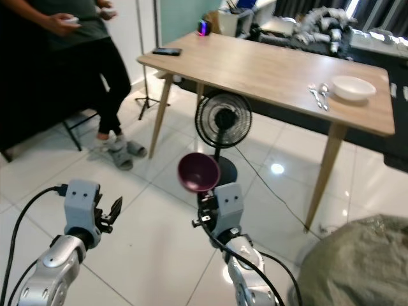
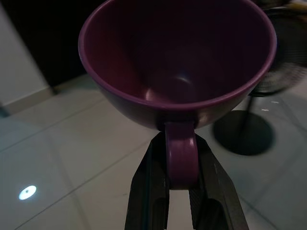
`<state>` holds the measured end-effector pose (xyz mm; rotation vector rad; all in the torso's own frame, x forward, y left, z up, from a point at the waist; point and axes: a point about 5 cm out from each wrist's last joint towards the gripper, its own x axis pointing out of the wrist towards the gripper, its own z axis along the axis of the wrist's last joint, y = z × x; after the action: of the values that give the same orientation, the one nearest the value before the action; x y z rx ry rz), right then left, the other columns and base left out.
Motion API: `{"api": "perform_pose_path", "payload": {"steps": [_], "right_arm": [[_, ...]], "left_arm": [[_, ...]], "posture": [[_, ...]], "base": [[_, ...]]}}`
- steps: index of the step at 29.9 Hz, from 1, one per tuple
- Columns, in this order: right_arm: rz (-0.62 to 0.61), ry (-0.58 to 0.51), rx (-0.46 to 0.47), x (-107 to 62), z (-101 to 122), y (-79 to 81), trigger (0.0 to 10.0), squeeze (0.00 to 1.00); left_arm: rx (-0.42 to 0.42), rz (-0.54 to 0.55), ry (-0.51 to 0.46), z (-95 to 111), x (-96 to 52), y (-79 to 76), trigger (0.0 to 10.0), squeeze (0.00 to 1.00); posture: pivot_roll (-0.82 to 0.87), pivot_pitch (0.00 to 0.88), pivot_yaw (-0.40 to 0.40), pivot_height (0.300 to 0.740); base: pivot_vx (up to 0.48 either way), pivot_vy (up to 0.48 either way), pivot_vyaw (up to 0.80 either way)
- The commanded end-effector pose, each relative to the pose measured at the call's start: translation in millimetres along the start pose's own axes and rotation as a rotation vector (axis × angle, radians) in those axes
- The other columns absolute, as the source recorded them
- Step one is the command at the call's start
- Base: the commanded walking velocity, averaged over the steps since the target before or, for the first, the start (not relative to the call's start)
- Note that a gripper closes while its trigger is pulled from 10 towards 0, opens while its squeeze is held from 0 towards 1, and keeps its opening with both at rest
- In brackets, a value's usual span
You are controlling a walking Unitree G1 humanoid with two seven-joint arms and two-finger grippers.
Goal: Setting the table
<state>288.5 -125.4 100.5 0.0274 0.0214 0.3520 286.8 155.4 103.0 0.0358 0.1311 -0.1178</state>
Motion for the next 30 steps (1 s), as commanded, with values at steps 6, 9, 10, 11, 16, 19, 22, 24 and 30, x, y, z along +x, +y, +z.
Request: {"api": "perform_pose_path", "payload": {"steps": [6,9,10,11,16,19,22,24,30], "right_arm": [[-0.012,-0.005,-0.007,-0.7,1,-3.1,10.0,0.0],[-0.015,-0.006,-0.003,-0.6,2,-3.1,10.0,0.0],[-0.016,-0.007,-0.001,-0.5,2,-3.1,10.0,0.0],[-0.02,-0.009,0.008,-0.4,2,-3.5,10.0,0.0],[-0.027,-0.015,0.021,0.3,4,-4.7,10.0,0.0],[-0.031,-0.02,0.027,0.8,5,-5.1,10.0,0.0],[-0.034,-0.042,0.034,1.5,8,-4.8,10.0,0.0],[-0.01,-0.072,0.029,3.2,15,0.7,10.0,0.0],[-0.003,-0.093,0.038,5.3,19,2.3,10.0,0.0]], "left_arm": [[-0.024,0.0,-0.012,1,-0.7,-1.1,10.0,0.0],[-0.031,0.006,-0.025,4,-0.6,-1.1,10.0,0.0],[-0.03,0.009,-0.027,4,-0.5,-0.9,10.0,0.0],[-0.03,0.009,-0.031,5,-0.4,-0.9,10.0,0.0],[-0.014,0.018,-0.032,6,0.2,0.0,10.0,0.0],[-0.008,0.026,-0.04,7,0.5,1.0,10.0,0.0],[0.035,0.057,-0.055,10,1.0,4.3,10.0,0.0],[0.095,0.119,-0.082,14,3.3,8.3,10.0,0.0],[0.103,0.135,-0.103,18,4.7,8.8,10.0,0.0]], "posture": [[-0.03,0.0,0.088,0.74],[-0.03,0.0,0.089,0.74],[-0.03,0.0,0.088,0.74],[-0.03,0.0,0.088,0.74],[-0.03,0.0,0.088,0.74],[-0.03,0.0,0.09,0.74],[-0.03,0.0,0.09,0.74],[-0.03,0.0,0.09,0.74],[-0.03,0.0,0.092,0.74]], "base": [[0.0,0.0,-0.8],[0.0,0.0,-0.8],[0.0,0.0,-0.8],[0.0,0.0,-0.8],[0.0,0.0,-0.8],[0.0,0.0,-0.8],[0.16,0.0,-0.53],[0.48,0.0,0.0],[0.48,0.0,0.0]]}}
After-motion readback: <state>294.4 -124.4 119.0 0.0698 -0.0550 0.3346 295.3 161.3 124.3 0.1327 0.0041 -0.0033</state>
